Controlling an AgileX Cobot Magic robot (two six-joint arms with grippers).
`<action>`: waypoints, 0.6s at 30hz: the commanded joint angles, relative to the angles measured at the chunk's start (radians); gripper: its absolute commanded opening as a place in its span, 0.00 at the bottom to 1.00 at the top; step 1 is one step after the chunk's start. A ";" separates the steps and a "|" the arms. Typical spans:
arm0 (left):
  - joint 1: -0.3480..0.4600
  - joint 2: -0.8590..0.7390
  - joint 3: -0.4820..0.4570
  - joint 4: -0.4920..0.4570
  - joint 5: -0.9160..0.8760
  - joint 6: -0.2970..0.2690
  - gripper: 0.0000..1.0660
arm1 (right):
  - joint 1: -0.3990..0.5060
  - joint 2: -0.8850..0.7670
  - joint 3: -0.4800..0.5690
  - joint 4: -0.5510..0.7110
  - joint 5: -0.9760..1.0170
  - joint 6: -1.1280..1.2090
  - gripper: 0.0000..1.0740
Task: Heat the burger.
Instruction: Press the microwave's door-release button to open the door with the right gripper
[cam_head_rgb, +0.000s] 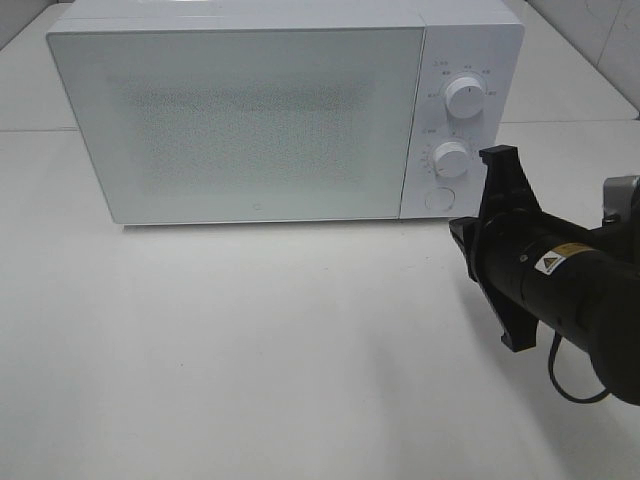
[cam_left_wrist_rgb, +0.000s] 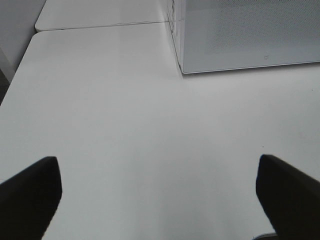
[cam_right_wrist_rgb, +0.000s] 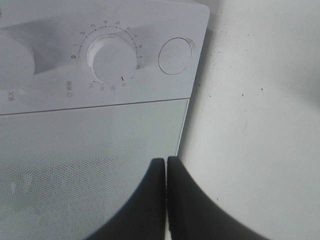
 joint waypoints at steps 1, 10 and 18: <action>0.002 -0.002 -0.001 -0.007 -0.007 0.002 0.92 | -0.058 -0.002 -0.007 -0.085 0.013 0.028 0.00; 0.002 -0.002 -0.001 -0.007 -0.007 0.002 0.92 | -0.160 -0.002 -0.007 -0.192 0.034 0.082 0.00; 0.002 -0.002 -0.001 -0.007 -0.007 0.002 0.92 | -0.231 0.041 -0.040 -0.287 0.040 0.116 0.00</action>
